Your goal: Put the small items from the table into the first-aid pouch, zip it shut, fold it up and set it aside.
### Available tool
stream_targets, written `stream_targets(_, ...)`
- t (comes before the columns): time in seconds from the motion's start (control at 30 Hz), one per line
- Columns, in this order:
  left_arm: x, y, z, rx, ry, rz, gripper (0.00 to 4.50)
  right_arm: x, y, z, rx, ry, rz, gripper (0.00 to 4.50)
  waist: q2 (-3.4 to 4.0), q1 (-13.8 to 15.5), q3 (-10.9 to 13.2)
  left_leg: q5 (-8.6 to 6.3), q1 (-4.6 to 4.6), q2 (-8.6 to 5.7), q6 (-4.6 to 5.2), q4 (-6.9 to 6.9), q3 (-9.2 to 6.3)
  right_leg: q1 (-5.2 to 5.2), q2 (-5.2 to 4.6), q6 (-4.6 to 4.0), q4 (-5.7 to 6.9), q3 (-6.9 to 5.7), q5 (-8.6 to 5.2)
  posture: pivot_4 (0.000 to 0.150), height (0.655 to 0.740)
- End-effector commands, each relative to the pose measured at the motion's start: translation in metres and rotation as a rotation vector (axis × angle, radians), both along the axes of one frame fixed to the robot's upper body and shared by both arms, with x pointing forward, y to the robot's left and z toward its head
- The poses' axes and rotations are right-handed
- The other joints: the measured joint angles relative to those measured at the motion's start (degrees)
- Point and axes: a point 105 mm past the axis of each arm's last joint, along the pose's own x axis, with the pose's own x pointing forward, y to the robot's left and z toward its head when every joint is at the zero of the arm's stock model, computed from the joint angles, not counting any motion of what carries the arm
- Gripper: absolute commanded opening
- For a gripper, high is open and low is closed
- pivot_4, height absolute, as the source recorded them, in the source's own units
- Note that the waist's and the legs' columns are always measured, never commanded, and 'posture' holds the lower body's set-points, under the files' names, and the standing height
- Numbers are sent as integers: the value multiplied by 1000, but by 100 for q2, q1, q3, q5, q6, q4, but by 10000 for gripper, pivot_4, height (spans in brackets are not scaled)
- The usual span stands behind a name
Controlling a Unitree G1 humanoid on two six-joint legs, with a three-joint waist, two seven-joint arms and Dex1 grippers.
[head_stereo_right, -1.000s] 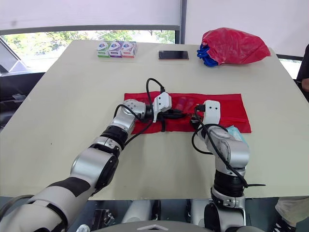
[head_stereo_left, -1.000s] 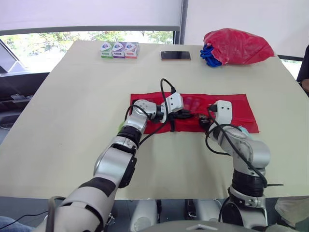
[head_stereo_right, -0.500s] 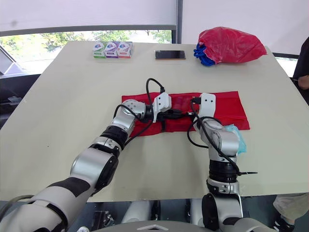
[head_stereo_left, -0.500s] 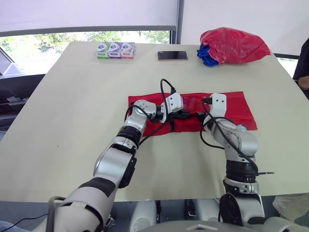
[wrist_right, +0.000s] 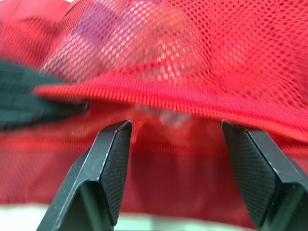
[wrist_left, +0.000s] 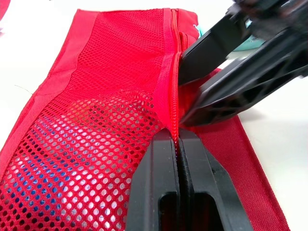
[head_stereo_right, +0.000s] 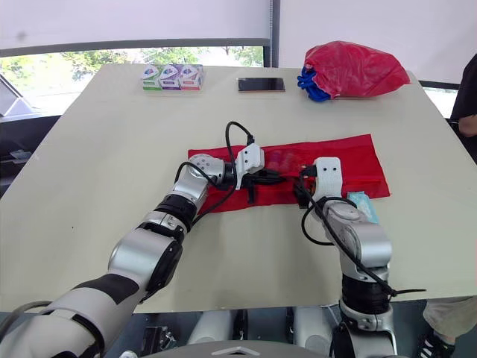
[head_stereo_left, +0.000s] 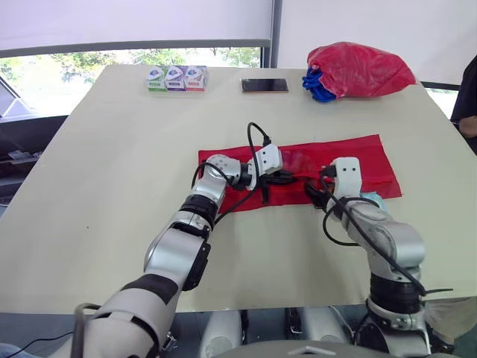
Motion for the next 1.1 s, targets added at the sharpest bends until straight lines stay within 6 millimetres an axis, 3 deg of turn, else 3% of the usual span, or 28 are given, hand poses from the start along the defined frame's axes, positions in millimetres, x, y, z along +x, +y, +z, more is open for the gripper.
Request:
stream_targets(0.03, 0, -3, 7, -15, -24, -15, 0, -6, 9, 12, -13, -55, 62, 26300, 0, -2, 0, 0, 1, 0, 0, 0, 0, 0, 0, 0, 1, 0, 0, 1500, 7400)
stream_targets(0.07, -1, -4, 6, -16, -23, -19, 0, -5, 9, 10, -27, -56, 63, 24140, 0, -3, 0, 0, 2, 0, 0, 0, 0, 0, 1, 0, 1, 0, 0, 1500, 7400)
stream_targets(0.2, -2, -6, 6, -16, -23, -26, 0, 4, 8, 5, -51, -69, 40, 3521, 0, -1, 0, 0, 1, -2, 0, 0, 1, 0, 0, 0, 2, 1, 0, 1500, 7400)
stream_targets(0.23, -2, -6, 7, -17, -24, -27, 0, 7, 9, 5, -52, -77, 37, 663, 0, 0, 0, 0, 1, -3, 0, 0, 1, 0, 0, 0, 1, 1, 0, 1500, 7400)
stream_targets(0.53, -2, -4, 7, -10, -26, -32, 0, 44, 11, 8, -137, -228, -17, 663, 0, -7, 0, 0, 0, -4, 0, 0, 4, -1, 0, 1, -2, 1, 0, 1500, 7400)
stream_targets(0.7, -3, -4, 6, -7, -24, -34, 0, 52, 15, 8, -132, -277, -24, 663, 0, -7, 0, 0, -1, -3, 0, -2, 5, -3, 1, 1, -2, 3, 0, 1500, 7400)
stream_targets(0.83, -3, -1, 5, -7, -23, -29, 0, 39, 15, 6, -98, -267, 20, 663, 0, -2, 0, 0, -2, 0, 0, -2, 6, -3, 0, 1, -2, 4, 0, 1500, 7400)
stream_targets(1.0, 1, 5, 6, -5, -28, -6, 0, -2, 21, 24, -36, -332, 228, 663, -1, -8, 0, -1, -5, 3, 1, -2, 3, -3, -3, 4, -5, 2, -2, 1500, 7400)
stream_targets(1.1, 2, 12, 8, -4, -34, 5, 0, -30, 13, 35, -19, -381, 333, 663, 1, 4, 1, -2, -5, 2, 3, -3, 2, -3, -2, 8, -9, 4, -4, 1500, 7400)
